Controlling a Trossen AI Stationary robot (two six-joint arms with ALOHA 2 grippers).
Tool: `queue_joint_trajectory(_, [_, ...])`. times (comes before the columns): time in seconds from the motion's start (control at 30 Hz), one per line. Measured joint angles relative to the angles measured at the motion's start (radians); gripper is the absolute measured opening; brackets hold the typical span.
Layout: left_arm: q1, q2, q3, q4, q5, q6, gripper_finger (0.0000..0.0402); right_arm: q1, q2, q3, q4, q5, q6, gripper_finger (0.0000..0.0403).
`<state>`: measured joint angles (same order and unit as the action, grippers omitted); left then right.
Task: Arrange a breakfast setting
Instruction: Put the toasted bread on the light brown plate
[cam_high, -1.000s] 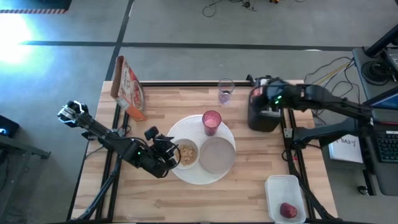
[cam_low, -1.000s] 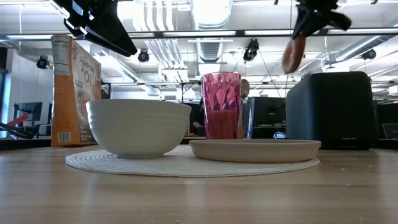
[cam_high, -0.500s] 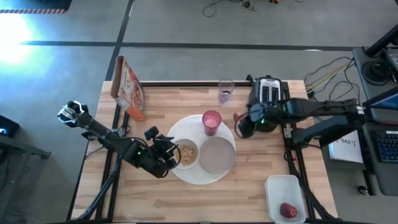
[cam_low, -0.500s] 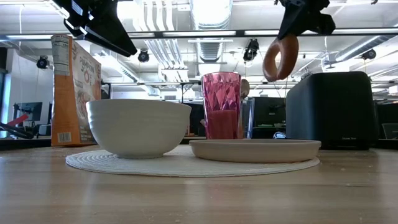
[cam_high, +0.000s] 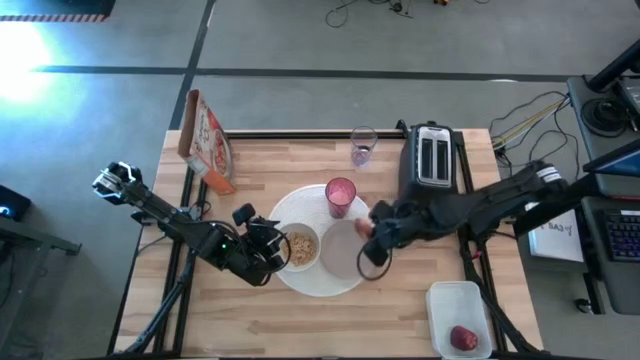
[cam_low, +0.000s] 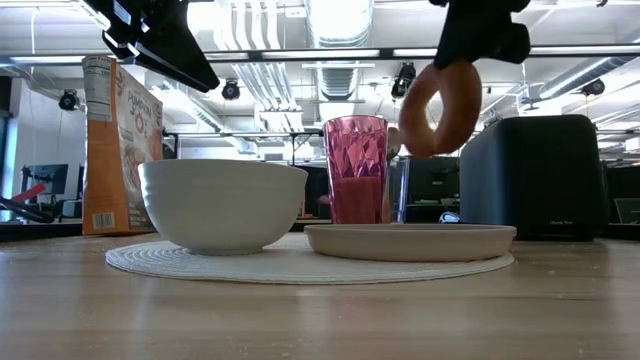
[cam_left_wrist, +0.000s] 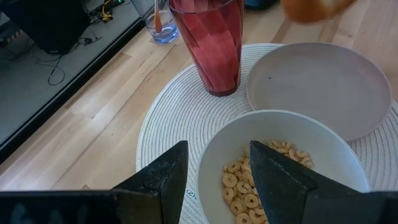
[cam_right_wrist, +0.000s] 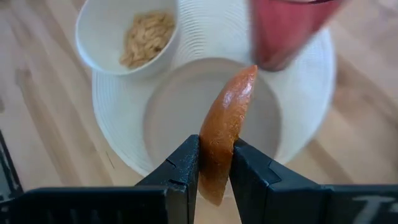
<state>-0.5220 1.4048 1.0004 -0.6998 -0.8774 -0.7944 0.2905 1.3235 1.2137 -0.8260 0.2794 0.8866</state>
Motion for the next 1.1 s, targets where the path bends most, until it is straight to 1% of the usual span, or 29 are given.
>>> queue_joint_trajectory(0.17, [0.000,0.000,0.000,0.000,0.000,0.000,0.0155,0.034,0.082,0.000,0.060,-0.002,-0.008,0.0068])
queue_joint_trajectory(0.37, [0.000,0.000,0.000,-0.001,-0.001,0.000,0.0155,0.035,0.138,0.000,0.086,-0.002,-0.013,0.0068])
queue_joint_trajectory(0.57, [0.000,0.000,0.000,-0.001,-0.001,0.000,0.0155,0.039,0.167,0.000,0.160,-0.002,-0.033,0.0068])
queue_joint_trajectory(0.87, [-0.001,0.000,0.000,-0.008,-0.003,-0.008,0.0155,0.050,0.190,-0.007,0.169,0.001,-0.032,0.0068])
queue_joint_trajectory(1.1, [-0.001,0.000,0.000,-0.008,-0.003,-0.008,0.0155,0.050,0.201,-0.010,0.143,0.009,-0.031,0.0068])
